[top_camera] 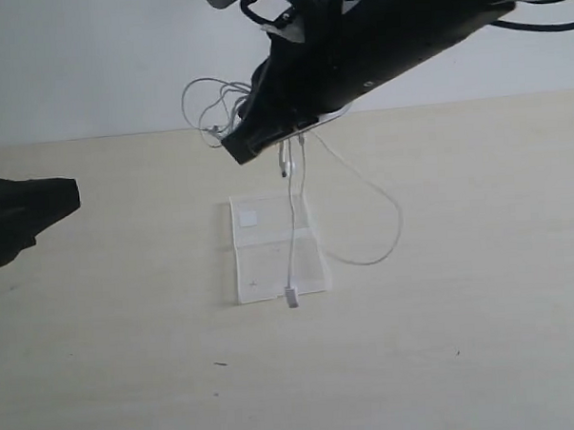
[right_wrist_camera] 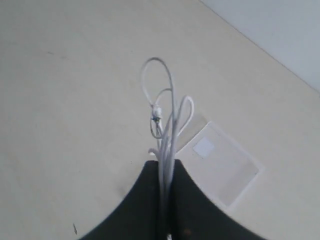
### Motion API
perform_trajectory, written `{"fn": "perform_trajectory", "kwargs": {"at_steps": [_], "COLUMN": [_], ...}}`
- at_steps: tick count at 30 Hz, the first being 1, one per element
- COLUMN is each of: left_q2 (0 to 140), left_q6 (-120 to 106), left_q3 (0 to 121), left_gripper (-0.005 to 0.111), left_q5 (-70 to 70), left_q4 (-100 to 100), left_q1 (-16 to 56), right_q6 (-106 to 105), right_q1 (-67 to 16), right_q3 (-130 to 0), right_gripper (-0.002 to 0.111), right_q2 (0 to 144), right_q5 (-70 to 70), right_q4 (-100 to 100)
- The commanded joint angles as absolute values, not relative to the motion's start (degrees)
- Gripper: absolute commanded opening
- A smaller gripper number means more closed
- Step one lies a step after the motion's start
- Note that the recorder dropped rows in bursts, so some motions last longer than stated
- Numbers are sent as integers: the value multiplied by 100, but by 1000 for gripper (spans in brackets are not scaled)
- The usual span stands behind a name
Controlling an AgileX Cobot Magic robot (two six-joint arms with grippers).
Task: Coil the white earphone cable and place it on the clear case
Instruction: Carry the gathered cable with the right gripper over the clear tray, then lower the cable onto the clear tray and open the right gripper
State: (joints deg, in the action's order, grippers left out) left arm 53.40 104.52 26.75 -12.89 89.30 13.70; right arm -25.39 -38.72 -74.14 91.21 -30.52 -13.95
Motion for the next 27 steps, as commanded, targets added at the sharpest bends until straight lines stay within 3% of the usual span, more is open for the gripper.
{"fn": "perform_trajectory", "kwargs": {"at_steps": [1, 12, 21, 27], "left_q2": [5325, 5325, 5325, 5325], "left_q6": [10556, 10580, 10683, 10683], "left_q3": [2634, 1815, 1619, 1621], "left_gripper": [0, 0, 0, 0], "left_q5": [-1571, -1298, -1482, -1486], "left_q4": [9346, 9377, 9365, 9400], "left_q1": [1363, 1363, 1363, 1363], "right_q6": [-1435, 2774, 3753, 3708], "right_q1": [-3863, -3863, -3851, -3864], "right_q3": [-8149, -9478, -9708, -9696], "right_gripper": [0, 0, 0, 0], "right_q2": [9752, 11294, 12292, 12545], "right_q5": [-2945, -3102, -3172, -3943], "right_q4": [-1015, 1565, 2052, 1872]}}
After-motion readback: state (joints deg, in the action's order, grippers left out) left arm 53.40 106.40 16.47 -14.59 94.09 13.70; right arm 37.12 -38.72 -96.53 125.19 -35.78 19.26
